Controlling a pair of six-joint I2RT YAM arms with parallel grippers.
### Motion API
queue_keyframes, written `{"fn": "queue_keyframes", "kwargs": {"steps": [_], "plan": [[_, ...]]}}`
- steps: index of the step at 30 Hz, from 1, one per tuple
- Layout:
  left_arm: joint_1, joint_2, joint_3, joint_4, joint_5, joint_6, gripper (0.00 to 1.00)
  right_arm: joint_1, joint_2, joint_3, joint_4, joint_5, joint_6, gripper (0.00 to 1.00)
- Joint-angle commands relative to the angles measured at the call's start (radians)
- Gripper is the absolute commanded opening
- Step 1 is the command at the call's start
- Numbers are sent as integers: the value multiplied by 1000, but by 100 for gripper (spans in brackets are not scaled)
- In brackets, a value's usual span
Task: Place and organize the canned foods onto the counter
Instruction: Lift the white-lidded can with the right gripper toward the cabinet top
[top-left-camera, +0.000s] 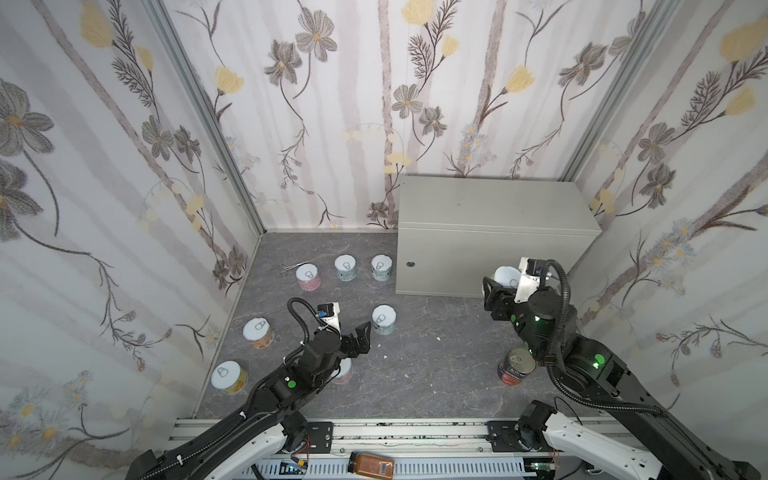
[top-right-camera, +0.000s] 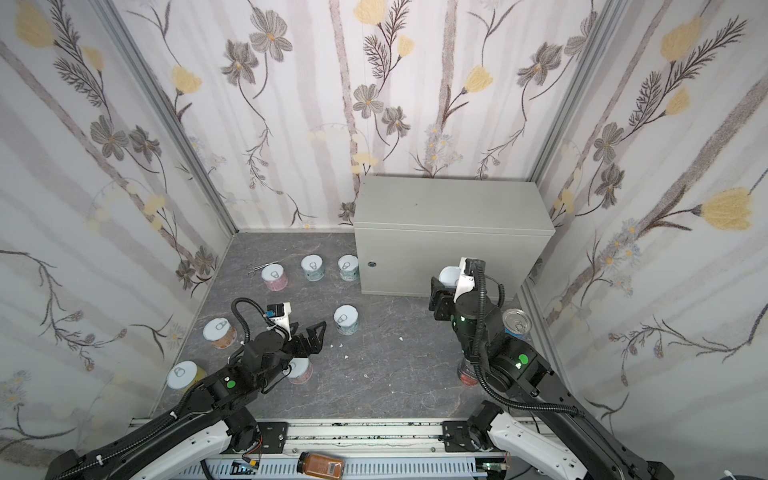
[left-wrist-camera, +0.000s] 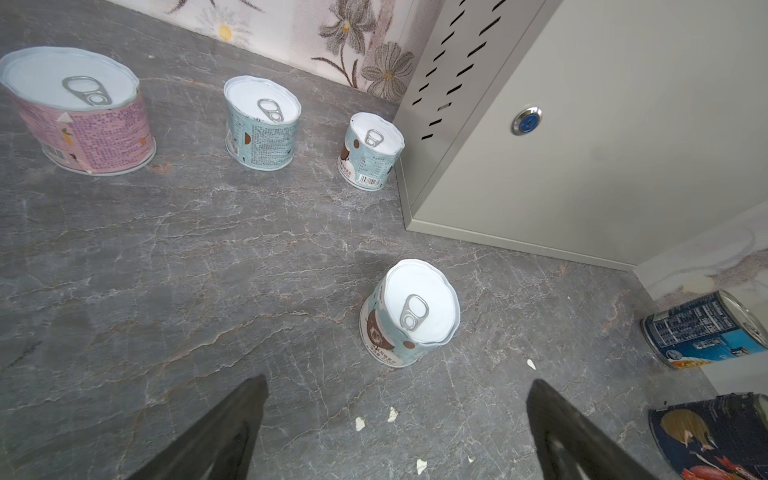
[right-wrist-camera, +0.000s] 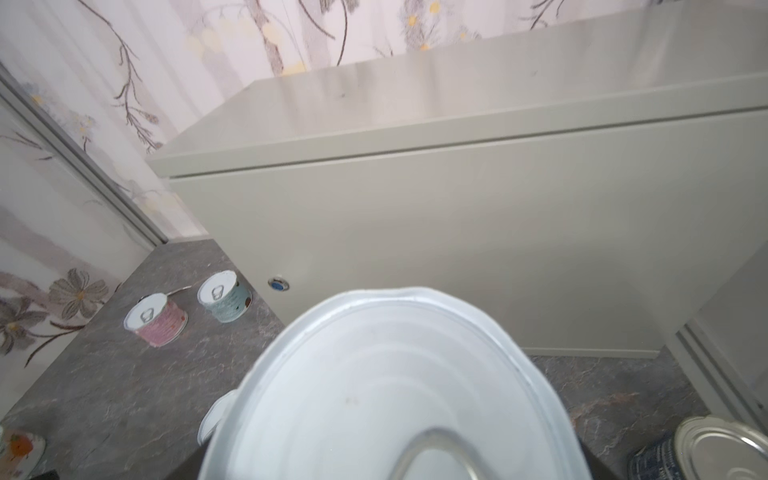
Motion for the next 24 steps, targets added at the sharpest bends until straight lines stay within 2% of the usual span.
{"fn": "queue_keyframes", "kwargs": {"steps": [1, 10, 17, 24], "plan": [[2, -1, 22, 6, 17, -2, 100, -37, 25, 95, -15, -11, -85, 48], [1, 48, 37, 12, 32, -2, 100, -232, 139, 322, -45, -81, -165, 49], [0, 37, 12, 29, 36, -6, 100, -413, 326, 546, -80, -200, -182, 47], [-7, 77, -14, 85, 36, -1, 100, -530, 498, 737, -100, -263, -186, 47]]}}
